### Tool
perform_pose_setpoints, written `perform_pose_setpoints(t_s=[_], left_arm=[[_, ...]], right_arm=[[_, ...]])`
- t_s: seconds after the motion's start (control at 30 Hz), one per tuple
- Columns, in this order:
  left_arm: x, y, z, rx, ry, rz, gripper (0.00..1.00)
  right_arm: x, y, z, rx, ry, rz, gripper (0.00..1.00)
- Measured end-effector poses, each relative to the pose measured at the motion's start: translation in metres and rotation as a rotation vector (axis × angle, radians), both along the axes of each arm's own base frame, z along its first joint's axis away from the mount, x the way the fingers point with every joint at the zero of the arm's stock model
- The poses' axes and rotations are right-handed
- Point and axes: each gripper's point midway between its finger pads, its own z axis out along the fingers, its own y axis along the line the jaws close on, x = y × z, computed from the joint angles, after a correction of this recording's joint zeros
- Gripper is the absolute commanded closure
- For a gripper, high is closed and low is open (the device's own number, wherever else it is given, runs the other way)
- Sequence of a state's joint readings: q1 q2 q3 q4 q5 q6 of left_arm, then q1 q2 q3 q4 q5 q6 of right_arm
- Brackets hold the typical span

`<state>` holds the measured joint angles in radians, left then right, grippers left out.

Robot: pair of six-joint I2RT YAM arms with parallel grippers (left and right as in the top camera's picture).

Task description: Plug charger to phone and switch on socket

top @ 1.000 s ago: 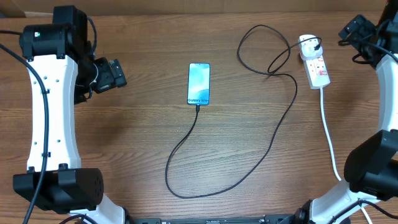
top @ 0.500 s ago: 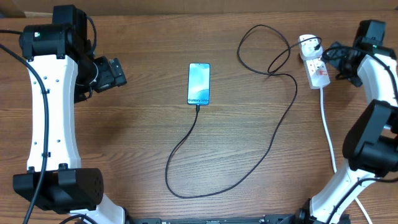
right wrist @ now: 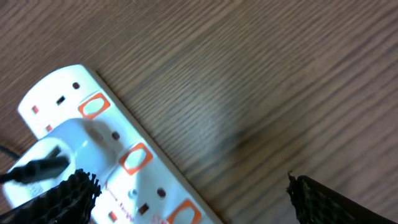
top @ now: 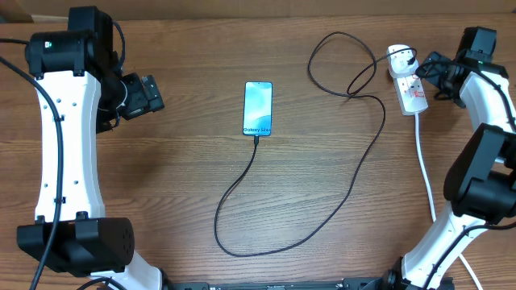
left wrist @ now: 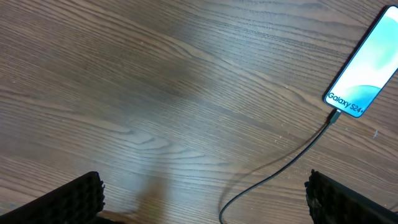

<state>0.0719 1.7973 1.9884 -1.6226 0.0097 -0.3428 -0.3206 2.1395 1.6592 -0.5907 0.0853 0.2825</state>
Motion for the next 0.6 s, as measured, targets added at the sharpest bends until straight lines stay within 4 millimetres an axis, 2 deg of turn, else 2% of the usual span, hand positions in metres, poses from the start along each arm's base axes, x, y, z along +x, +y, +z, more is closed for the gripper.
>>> perform_pose_setpoints(t_s=[0.13, 0.27, 0.6], left_arm=[[0.0, 0.0, 0.0, 0.0, 0.0, 0.0, 0.0], [0.0, 0.0, 0.0, 0.0, 0.0, 0.0, 0.0], [0.0, 0.0, 0.0, 0.0, 0.0, 0.0, 0.0]], right_arm=[[0.0, 0.0, -0.02, 0.01, 0.029, -0.002, 0.0], [0.002, -0.001, -0.032, 0.013, 0.038, -0.002, 0.0], [0.008, -0.003, -0.035, 0.011, 0.013, -0.011, 0.0]])
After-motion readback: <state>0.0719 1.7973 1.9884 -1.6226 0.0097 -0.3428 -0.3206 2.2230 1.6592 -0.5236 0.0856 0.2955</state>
